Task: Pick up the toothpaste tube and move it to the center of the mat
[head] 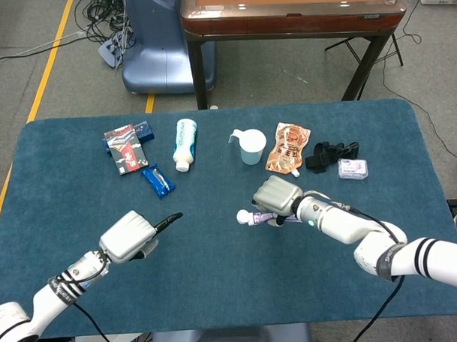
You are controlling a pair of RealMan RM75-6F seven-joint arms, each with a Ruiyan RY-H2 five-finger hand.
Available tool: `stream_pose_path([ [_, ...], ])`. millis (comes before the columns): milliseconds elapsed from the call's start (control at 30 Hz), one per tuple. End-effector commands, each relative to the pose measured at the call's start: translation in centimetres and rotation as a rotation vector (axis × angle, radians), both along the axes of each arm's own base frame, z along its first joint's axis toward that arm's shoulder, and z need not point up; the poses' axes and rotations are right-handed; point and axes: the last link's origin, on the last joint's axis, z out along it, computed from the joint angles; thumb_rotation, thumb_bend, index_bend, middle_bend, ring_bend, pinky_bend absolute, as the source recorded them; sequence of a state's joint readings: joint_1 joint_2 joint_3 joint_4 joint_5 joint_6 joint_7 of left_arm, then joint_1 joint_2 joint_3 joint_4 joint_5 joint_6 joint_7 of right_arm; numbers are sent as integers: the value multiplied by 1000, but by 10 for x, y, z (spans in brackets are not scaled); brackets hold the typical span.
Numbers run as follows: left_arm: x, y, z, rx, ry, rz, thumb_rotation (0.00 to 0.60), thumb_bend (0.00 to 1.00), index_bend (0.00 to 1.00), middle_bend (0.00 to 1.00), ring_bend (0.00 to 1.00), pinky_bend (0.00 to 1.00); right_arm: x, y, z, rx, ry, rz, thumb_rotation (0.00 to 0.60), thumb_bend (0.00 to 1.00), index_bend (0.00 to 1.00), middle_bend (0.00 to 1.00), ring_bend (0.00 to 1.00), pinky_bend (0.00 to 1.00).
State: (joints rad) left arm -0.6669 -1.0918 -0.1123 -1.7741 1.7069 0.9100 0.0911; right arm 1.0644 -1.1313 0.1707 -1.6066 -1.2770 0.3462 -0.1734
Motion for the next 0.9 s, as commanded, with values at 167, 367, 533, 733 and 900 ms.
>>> stream_pose_path([
  [167,34,10,-28,-88,9,-89,600,504,31,835,866,735,16,-4,-13,16,-23,9,600,884,813,735,557,374],
  [367,54,16,-49,-132,16,-130,600,504,31,835,866,735,24,-3,-21,30,-22,23,600,892,814,736,562,374],
  [533,61,20,-59,-142,19,-140,600,504,31,834,866,735,25,-1,-24,31,-32,20,600,895,815,737,570,374],
  [733,63,27,-69,-150,22,-128,600,504,31,829,862,735,26,5,-28,35,-60,13,600,896,823,741,581,374],
  [900,57,28,-73,-153,35,-110,600,504,31,828,861,735,23,3,-25,13,-77,15,600,898,835,750,595,374],
])
